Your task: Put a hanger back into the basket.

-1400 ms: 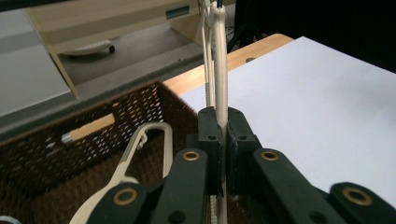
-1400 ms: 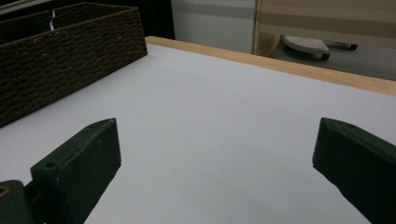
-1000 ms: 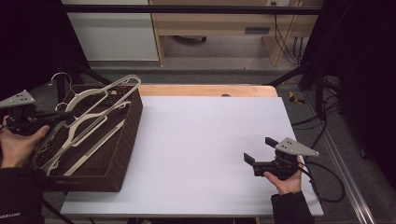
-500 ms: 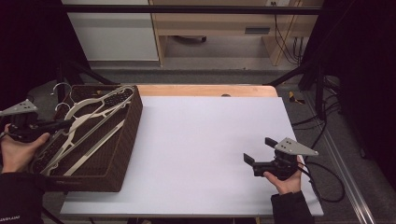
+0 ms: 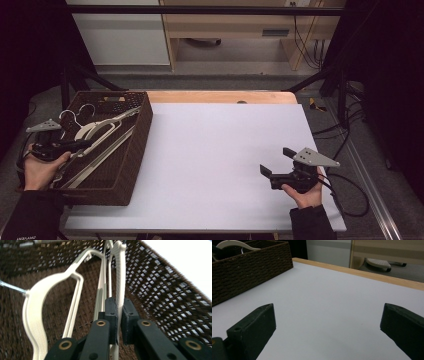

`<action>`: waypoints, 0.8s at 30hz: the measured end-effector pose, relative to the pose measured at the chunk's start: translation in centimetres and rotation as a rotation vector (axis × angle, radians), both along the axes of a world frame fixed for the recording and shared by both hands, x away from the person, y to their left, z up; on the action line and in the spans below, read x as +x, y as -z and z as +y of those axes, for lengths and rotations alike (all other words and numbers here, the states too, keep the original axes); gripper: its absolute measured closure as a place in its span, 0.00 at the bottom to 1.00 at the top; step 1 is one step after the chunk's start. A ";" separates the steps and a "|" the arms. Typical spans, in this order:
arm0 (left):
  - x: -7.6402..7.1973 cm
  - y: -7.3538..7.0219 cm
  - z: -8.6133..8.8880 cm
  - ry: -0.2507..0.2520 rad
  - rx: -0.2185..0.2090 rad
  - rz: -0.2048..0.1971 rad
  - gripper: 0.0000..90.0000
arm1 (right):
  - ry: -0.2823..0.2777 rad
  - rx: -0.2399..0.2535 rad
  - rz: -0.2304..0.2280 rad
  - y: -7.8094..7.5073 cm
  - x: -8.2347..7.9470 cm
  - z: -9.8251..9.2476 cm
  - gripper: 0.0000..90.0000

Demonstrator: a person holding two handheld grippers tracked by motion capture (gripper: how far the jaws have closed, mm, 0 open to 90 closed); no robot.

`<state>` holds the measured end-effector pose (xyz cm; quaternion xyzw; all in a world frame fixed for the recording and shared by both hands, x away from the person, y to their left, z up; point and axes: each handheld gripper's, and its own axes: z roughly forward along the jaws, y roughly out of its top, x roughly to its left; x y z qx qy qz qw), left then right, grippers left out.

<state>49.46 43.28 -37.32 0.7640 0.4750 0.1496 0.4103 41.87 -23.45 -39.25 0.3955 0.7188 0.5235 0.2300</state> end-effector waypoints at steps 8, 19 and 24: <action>0.2 0.1 0.3 -0.139 0.045 0.016 0.81 | -0.002 0.000 0.000 0.0 0.0 0.0 0.01; -2.7 -3.4 -1.5 -0.194 0.032 -0.186 0.60 | -0.003 -0.001 0.001 0.0 0.0 0.0 0.01; -4.4 -4.2 -3.9 -0.123 -0.025 -0.262 0.49 | -0.006 0.001 -0.003 0.0 0.0 0.0 0.01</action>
